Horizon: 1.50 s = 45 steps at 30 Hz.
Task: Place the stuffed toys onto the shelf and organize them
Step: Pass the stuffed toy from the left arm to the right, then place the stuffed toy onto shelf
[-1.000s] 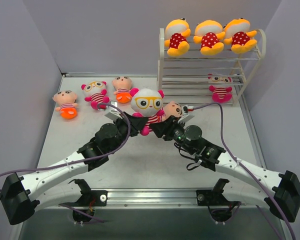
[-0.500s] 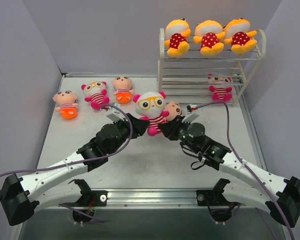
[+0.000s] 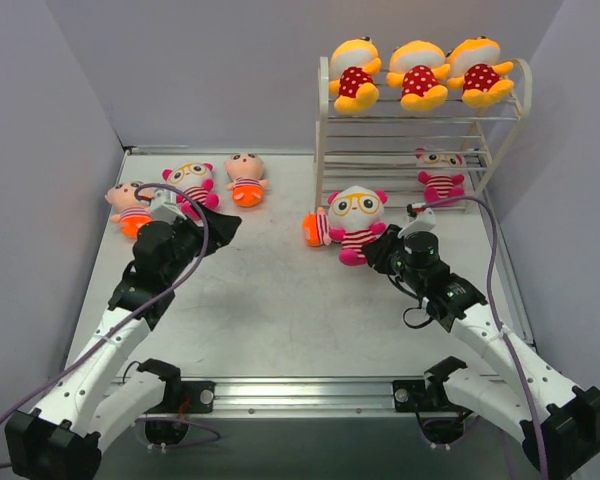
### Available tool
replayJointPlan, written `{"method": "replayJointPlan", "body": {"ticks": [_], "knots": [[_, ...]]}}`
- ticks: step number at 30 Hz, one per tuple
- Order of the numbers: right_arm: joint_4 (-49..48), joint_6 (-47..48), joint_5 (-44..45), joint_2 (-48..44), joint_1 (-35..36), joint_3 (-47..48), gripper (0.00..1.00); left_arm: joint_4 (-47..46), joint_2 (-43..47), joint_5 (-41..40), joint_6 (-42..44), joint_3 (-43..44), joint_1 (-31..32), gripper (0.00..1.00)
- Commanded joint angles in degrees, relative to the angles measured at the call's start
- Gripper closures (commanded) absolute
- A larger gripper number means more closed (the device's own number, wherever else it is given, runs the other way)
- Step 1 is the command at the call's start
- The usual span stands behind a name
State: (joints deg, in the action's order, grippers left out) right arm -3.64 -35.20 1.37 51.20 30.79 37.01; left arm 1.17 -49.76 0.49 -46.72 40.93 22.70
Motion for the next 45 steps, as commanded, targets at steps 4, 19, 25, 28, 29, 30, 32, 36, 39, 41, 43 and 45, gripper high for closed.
{"method": "replayJointPlan", "body": {"ticks": [4, 19, 25, 28, 29, 30, 32, 36, 39, 41, 43, 45], "knots": [[1.5, 6.0, -8.3, 1.3, -10.8, 2.6, 1.0, 14.9, -0.2, 18.9, 12.7, 5.9, -15.1, 0.14], [-2.2, 13.3, -18.6, 12.6, -30.6, 6.8, 1.0, 23.9, -5.0, 17.3, 27.4, 8.0, -14.7, 0.11], [-3.0, 13.5, -19.1, 11.6, -32.8, 6.4, 1.0, 10.5, -8.6, 24.0, 12.6, 3.7, -10.9, 0.09], [-2.0, 13.6, -19.3, 9.6, -33.0, 6.3, 1.0, 6.5, -14.4, 16.0, 9.7, 5.2, -2.9, 0.1], [-1.6, 13.5, -19.4, 9.2, -32.8, 6.2, 1.0, 6.0, -16.5, 13.9, 9.4, 7.7, -0.7, 0.1], [-1.4, 13.3, -19.6, 8.7, -32.8, 6.1, 1.0, 4.2, -18.7, 12.2, 8.2, 8.7, 0.8, 0.1], [-0.7, 12.4, -19.5, 6.7, -32.8, 5.3, 1.0, -0.3, -25.4, 11.6, 6.3, 10.6, 3.6, 0.1], [0.9, 11.4, -17.6, 2.9, -32.6, 4.7, 1.0, -5.5, -37.1, 8.7, 3.2, 17.9, 6.2, 0.11], [2.2, 11.0, -17.4, 0.4, -32.5, 4.6, 1.0, -6.1, -46.1, 6.5, 3.0, 24.0, 7.9, 0.14], [2.5, 10.9, -17.7, -0.9, -32.3, 4.3, 1.0, -7.9, -51.8, 5.2, 3.1, 26.4, 9.0, 0.15], [2.7, 10.6, -18.0, -1.5, -32.2, 3.7, 1.0, -8.2, -57.1, 4.9, 3.1, 29.8, 9.6, 0.16], [2.8, 10.6, -18.3, -2.0, -32.2, 3.5, 1.0, -8.8, -61.4, 5.0, 3.0, 31.6, 10.0, 0.19]]}}
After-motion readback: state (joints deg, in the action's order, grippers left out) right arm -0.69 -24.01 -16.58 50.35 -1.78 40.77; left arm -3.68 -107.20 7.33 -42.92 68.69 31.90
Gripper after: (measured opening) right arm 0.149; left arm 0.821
